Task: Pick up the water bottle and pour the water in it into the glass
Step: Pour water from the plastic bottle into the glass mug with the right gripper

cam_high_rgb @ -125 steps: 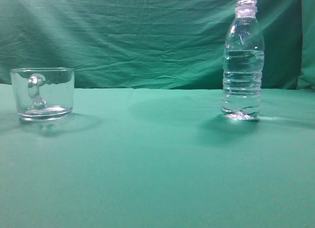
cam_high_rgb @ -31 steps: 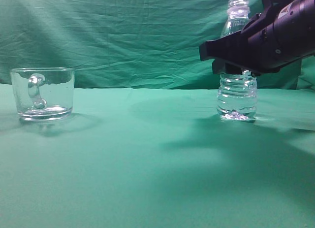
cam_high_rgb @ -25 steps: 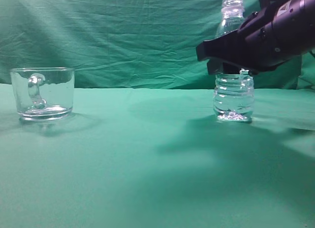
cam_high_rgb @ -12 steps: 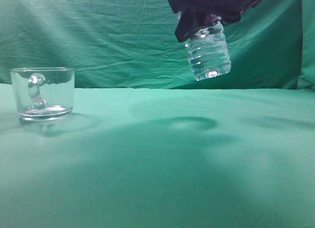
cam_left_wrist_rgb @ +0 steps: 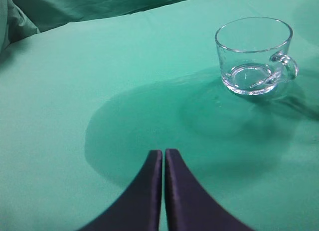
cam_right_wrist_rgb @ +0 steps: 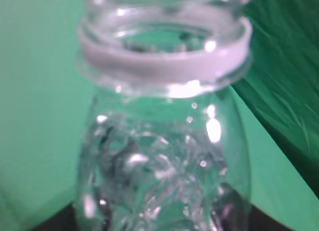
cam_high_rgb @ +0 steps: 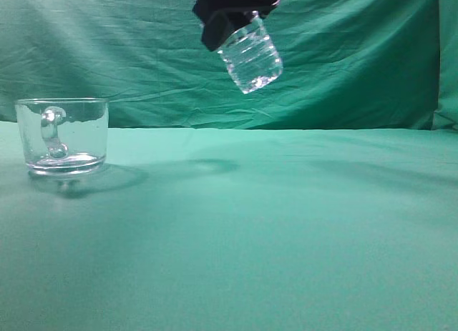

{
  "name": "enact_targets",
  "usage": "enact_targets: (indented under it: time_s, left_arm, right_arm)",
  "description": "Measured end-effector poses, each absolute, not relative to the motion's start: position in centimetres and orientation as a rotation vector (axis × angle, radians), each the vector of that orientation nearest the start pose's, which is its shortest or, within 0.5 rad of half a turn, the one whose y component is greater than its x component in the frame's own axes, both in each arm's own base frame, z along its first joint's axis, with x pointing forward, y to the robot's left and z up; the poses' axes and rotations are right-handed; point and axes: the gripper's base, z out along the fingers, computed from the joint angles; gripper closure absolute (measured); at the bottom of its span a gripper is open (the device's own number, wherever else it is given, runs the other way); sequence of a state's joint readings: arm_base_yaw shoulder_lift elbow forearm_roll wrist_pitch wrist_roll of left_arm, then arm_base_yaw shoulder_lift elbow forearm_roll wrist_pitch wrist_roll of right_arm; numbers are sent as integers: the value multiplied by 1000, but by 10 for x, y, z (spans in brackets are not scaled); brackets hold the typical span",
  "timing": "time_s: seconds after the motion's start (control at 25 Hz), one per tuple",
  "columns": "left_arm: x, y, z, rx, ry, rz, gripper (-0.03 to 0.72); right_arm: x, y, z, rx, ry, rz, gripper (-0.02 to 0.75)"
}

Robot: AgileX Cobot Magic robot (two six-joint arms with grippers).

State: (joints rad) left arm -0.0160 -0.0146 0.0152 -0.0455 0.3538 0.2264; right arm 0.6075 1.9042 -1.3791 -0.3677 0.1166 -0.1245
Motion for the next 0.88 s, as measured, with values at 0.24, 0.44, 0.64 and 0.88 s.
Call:
enact_targets:
  time_s: [0.24,0.44,0.64,0.88]
  left_arm:
    - [53,-2,177,194,1829,103,688]
    - [53,-2,177,194,1829,103,688]
    - [53,-2,177,194,1829,103,688]
    - [53,-2,177,194,1829,103,688]
  right_arm:
    - [368,302,225,-1240,1721,15,433]
    - [375,329,209,-1342,1635,-30,433]
    - [387,339,199,-1425,1544,-109,433]
    - [389,344,194,-1515,1395,-170,433]
